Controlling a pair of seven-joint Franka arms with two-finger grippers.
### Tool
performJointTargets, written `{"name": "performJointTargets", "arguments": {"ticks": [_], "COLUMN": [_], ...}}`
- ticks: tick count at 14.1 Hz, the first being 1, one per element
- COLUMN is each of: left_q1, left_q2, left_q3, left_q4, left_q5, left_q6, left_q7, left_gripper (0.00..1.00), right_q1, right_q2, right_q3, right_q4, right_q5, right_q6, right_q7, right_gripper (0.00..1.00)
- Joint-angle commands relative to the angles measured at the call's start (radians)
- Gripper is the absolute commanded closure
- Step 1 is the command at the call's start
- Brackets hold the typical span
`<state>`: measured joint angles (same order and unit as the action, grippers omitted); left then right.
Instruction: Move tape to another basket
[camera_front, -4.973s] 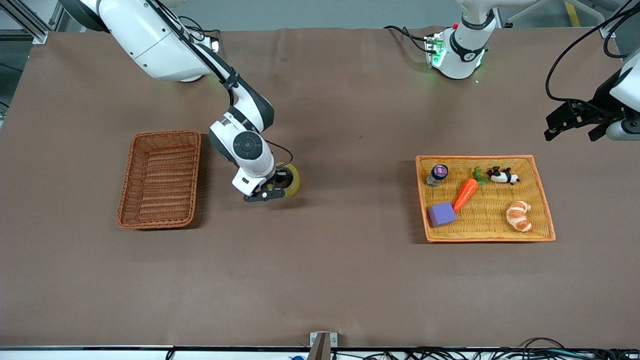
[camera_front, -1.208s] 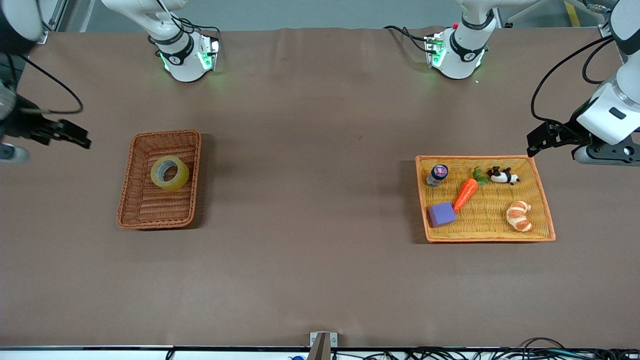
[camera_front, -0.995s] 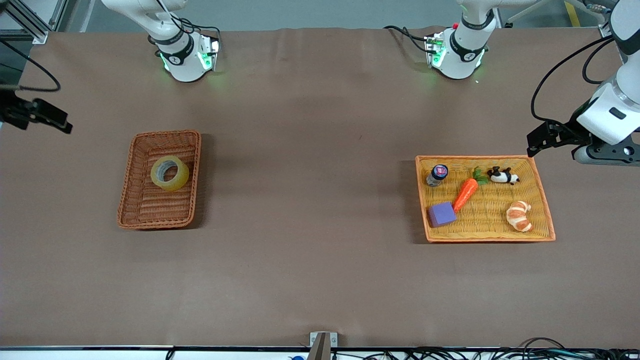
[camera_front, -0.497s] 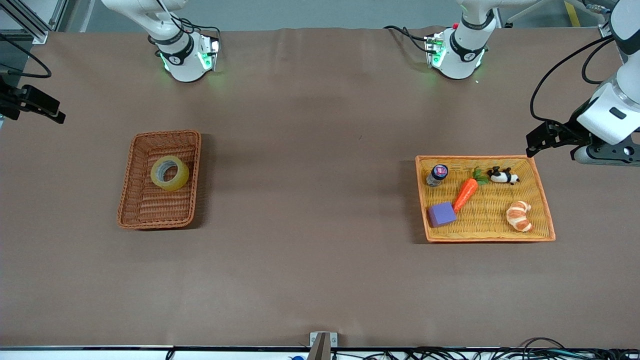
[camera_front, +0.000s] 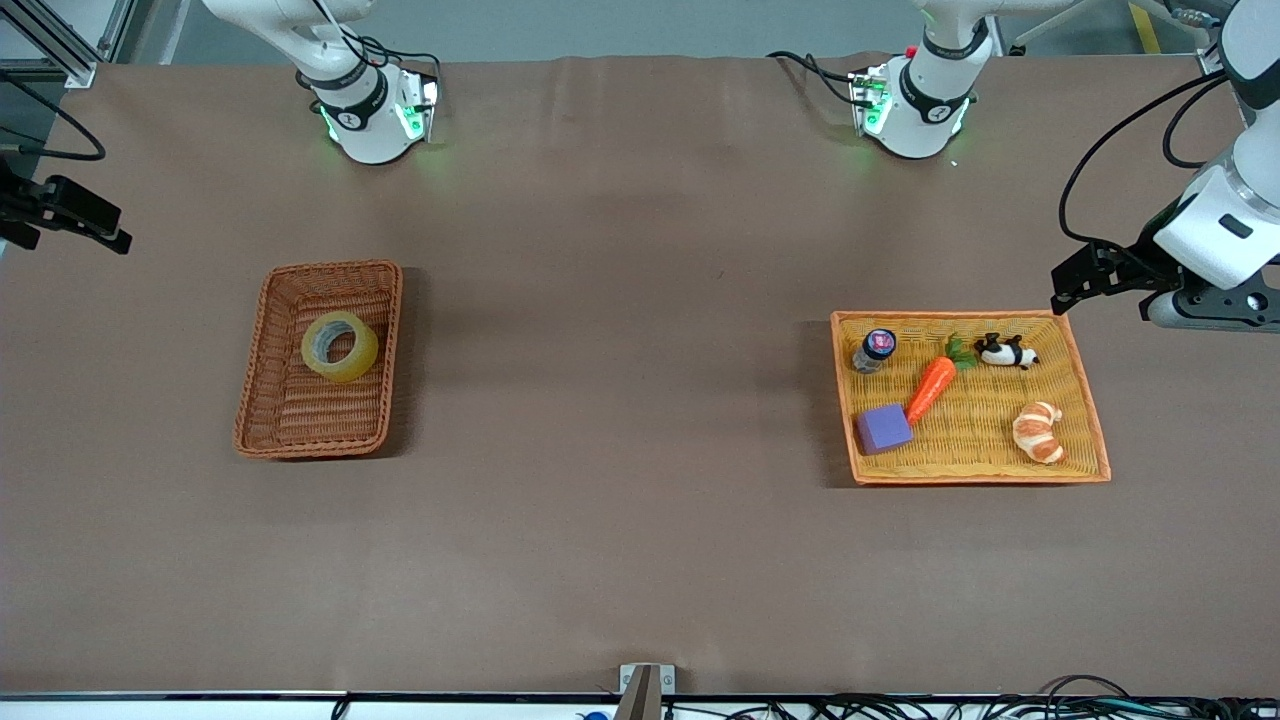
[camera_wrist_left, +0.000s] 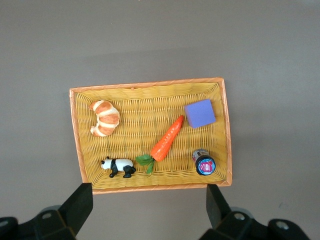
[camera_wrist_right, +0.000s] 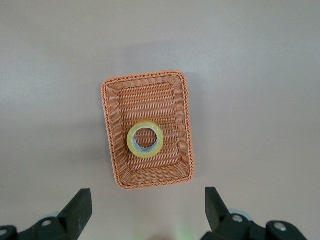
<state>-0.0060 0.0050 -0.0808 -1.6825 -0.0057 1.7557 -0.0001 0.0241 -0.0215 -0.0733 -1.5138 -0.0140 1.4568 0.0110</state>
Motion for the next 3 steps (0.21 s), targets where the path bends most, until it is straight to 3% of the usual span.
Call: {"name": "performJointTargets", "arguments": {"ticks": [1,3], "left_q1": [0.011,0.011], "left_q2": [-0.005,-0.003], "left_q3": [-0.008,-0.008], "left_q4": [0.001,0.0], "left_q5": [-0.017,-0.017], "left_q6": [0.005,0.005], "left_q7": [0.006,0.006], "left_gripper": [0.0,0.0], "right_q1": [-0.007,-0.007], "right_q2": [-0.015,-0.014], "right_q3": [0.006,0.006], "right_q4": [-0.022,-0.022], "right_q5": [0.009,0.011], "right_q6": [0.011,0.011], "right_q7": [-0.011,-0.009], "right_gripper": [0.0,0.0]}}
